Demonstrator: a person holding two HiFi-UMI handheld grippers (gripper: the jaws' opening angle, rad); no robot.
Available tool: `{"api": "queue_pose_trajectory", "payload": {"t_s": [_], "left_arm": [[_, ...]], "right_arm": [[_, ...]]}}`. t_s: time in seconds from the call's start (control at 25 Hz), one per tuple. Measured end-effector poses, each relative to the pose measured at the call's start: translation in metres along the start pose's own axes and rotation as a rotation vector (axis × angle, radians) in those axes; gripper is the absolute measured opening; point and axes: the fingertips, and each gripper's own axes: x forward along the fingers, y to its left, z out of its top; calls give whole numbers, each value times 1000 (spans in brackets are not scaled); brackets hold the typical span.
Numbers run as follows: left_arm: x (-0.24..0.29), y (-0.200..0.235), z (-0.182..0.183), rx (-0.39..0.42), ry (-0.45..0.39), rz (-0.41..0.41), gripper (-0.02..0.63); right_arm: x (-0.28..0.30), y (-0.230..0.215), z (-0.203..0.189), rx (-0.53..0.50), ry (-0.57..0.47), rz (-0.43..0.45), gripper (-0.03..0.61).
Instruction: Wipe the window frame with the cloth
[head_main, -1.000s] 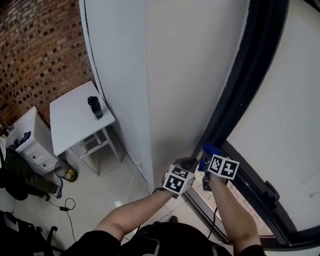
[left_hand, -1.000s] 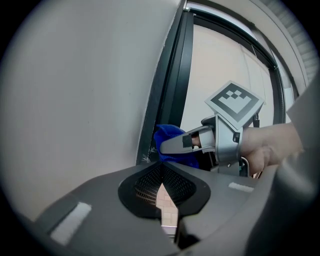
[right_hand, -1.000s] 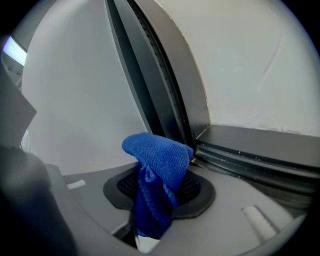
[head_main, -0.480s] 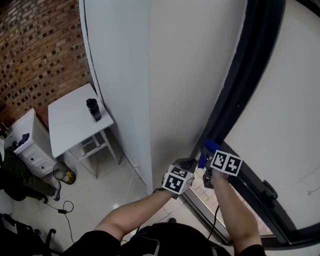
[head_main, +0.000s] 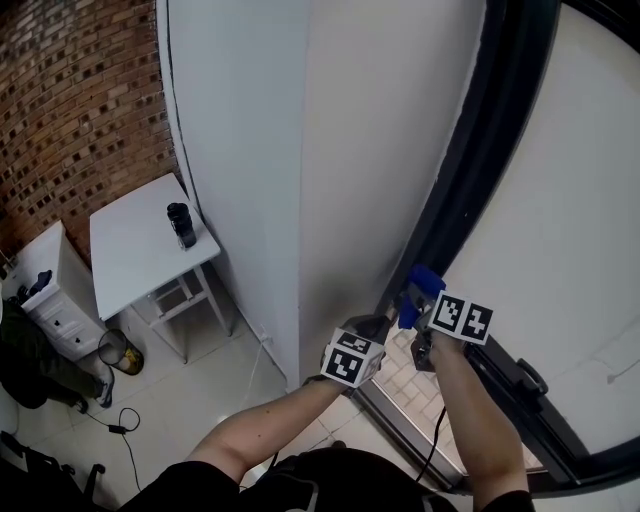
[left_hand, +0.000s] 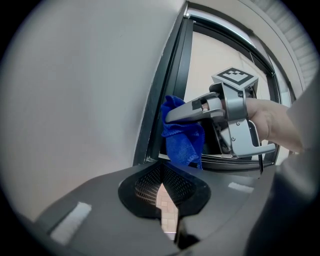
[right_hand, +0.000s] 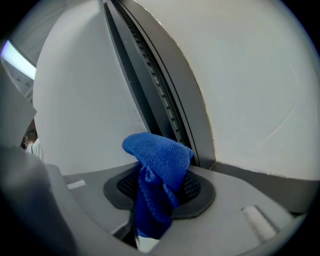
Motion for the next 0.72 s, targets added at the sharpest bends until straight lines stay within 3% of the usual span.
{"api": "queue_pose_trajectory", "payload": {"t_s": [0.4, 0.72], "left_arm": [[1, -10, 14, 15, -27, -11, -11], [-5, -11, 27, 22, -36, -15, -11]], "right_arm": [[-15, 11, 17, -273, -58, -72, 146], [-21, 17, 35, -409, -85, -98, 146]]}}
